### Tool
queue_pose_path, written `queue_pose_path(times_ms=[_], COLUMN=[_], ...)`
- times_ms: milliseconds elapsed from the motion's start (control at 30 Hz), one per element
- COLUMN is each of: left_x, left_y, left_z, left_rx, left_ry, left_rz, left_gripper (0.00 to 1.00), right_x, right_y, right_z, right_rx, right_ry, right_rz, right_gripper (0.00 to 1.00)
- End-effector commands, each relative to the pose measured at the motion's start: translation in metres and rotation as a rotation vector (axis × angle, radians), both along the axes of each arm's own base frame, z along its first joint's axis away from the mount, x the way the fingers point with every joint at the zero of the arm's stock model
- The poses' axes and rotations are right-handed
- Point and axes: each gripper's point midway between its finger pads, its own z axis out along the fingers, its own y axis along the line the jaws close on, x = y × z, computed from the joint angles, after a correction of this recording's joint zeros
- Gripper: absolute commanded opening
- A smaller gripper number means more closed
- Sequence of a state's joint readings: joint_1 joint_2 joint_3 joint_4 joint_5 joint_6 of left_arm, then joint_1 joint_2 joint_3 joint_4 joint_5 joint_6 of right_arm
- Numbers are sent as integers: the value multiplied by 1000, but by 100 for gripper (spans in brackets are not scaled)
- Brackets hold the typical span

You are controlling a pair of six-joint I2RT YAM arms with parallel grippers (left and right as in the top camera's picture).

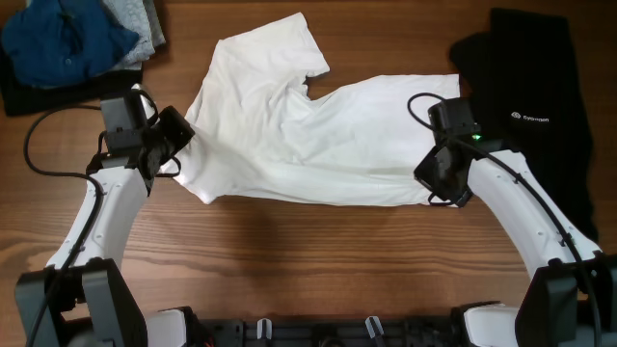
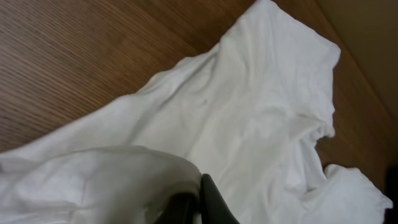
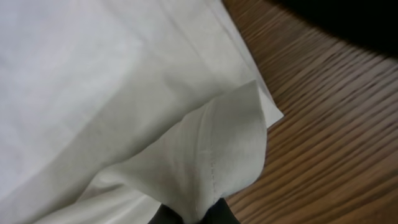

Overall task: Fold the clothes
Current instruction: 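Lift the bottom hem with both grippers and fold it up toward the collar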

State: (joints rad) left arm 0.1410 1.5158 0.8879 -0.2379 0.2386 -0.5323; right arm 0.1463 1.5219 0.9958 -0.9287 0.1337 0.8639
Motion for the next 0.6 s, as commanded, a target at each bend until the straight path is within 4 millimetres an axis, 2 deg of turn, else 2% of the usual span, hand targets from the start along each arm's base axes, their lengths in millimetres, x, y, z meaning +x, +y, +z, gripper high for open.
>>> queue_pose_path(times_ms=[0,167,333,567], left_x=[5,8,17,30], left_y=[21,34,35,35], left_z=[-2,-6,-9,-13], left_rx=[90,146,147,107], left_ry=[6,9,-14,-48], left_rz=[85,134,135,165], left_gripper=[4,4,4,4], right_x=[7,15,31,44], right_y=[-29,-38,-27,-27], right_z=[4,5,6,2], right_rx=[-71,-73,-22,-21], right_ry=[-27,-56,-108,-141], right_rz=[-92,-77,-19,-20], right_gripper=[4,4,4,4])
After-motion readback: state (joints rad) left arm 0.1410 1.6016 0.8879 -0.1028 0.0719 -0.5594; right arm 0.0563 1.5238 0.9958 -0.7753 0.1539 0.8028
